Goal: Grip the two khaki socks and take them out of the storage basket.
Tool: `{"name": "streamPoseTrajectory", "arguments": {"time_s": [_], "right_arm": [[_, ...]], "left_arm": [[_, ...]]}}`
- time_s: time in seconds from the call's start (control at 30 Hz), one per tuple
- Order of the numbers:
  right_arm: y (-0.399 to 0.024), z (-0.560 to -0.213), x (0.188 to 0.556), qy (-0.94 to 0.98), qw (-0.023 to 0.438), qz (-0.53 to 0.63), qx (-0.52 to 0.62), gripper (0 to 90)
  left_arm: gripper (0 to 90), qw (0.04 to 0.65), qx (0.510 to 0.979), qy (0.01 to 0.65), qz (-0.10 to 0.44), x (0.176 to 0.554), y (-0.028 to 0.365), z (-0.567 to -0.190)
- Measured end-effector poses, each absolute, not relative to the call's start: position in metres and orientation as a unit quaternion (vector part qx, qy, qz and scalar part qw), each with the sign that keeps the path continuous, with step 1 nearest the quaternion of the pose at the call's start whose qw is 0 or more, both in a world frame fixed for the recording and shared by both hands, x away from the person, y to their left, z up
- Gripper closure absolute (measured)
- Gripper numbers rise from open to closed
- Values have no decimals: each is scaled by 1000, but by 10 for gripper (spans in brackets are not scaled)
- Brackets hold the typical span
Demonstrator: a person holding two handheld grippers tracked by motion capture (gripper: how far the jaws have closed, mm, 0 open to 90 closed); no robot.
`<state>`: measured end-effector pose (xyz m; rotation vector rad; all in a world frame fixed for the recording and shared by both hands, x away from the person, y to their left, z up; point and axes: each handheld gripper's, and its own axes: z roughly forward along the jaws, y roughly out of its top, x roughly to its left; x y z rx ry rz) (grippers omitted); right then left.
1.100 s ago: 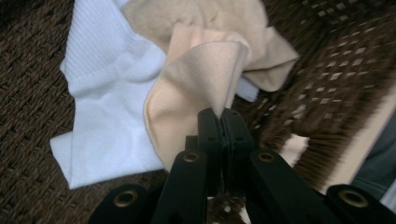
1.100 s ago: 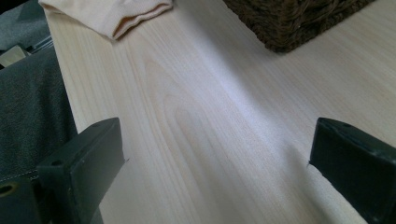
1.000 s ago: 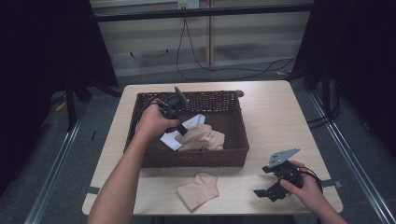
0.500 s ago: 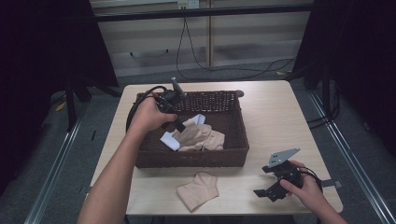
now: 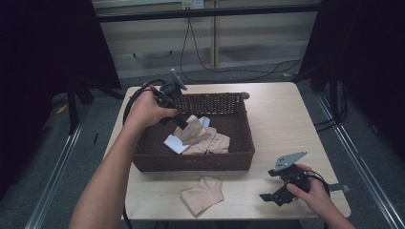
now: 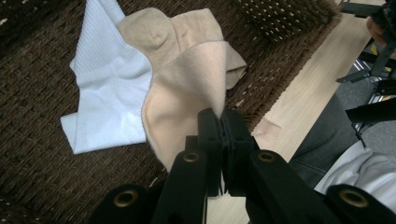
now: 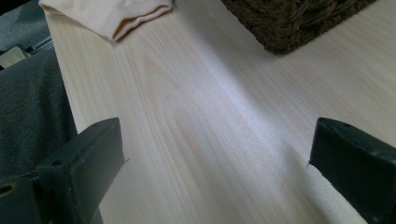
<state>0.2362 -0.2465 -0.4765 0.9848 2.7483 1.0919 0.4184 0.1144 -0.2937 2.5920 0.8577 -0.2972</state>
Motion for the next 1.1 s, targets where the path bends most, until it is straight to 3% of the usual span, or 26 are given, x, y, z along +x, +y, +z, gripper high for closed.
{"name": "streamPoseTrajectory", "arguments": {"time_s": [1.1], "right_arm": [[-247,-475,236,881,14,352,316,22]], "left_arm": [[879,197,932,277,-125,397,113,-243]]}}
